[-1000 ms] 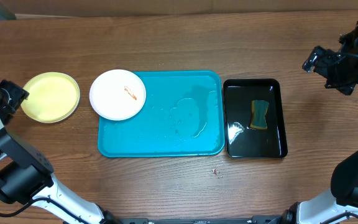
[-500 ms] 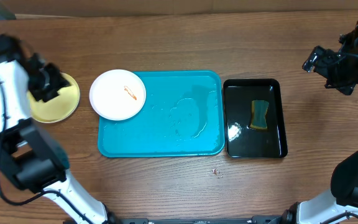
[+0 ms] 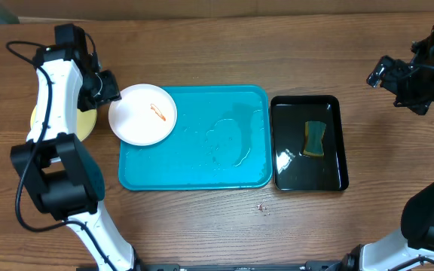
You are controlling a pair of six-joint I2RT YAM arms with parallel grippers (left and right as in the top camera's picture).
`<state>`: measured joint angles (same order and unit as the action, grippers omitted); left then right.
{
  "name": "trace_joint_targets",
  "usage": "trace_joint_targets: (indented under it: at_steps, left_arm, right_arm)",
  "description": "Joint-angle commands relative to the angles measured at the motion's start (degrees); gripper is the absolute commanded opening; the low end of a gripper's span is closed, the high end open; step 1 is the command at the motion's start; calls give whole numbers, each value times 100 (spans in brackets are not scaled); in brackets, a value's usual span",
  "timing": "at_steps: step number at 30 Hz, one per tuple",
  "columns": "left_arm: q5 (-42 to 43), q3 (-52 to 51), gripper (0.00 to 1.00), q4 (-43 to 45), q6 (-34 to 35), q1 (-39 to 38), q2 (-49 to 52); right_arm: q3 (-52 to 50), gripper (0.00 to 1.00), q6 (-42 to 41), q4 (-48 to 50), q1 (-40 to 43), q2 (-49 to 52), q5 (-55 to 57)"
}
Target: Clean dirty plates on tray and stack at the side
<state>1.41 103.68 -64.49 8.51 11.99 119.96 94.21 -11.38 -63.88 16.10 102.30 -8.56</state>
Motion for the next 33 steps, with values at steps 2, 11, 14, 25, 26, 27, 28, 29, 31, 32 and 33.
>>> trace_joint_targets:
  at_steps: [2, 11, 14, 25, 26, 27, 28, 29, 31, 32, 33]
  left_arm:
    - [-195, -37, 57, -9, -125, 0, 518]
    - [83, -37, 22, -90, -125, -4, 861]
    - [595, -35, 4, -240, -125, -22, 861]
    - [1139, -35, 4, -986, -122, -876, 859]
    - [1134, -35, 4, -992, -122, -1008, 859]
    - [1134, -35, 4, -988, -120, -1130, 859]
    - [1126, -35, 5, -984, -122, -1274, 859]
    - [1099, -35, 9, -981, -120, -1386, 859]
    - [970, -35, 16, -988, -103, -1598, 861]
    - [879, -35, 18, -1001, -59, -1698, 861]
    - [839, -35, 20, -1003, -59, -1773, 861]
  right_arm:
    - [66, 100, -20, 33, 15, -46, 39]
    - [66, 100, -20, 33, 15, -46, 39]
    - [66, 100, -20, 35, 15, -46, 39]
    - [66, 100, -20, 33, 15, -46, 39]
    - [66, 100, -20, 33, 15, -46, 39]
    - [66, 100, -20, 33, 15, -46, 39]
    - [66, 100, -20, 33, 15, -46, 39]
    - [66, 100, -20, 35, 15, -46, 39]
    - [66, 100, -20, 35, 15, -46, 39]
    - [66, 100, -20, 35, 15, -46, 39]
    - [66, 100, -20, 33, 15, -46, 39]
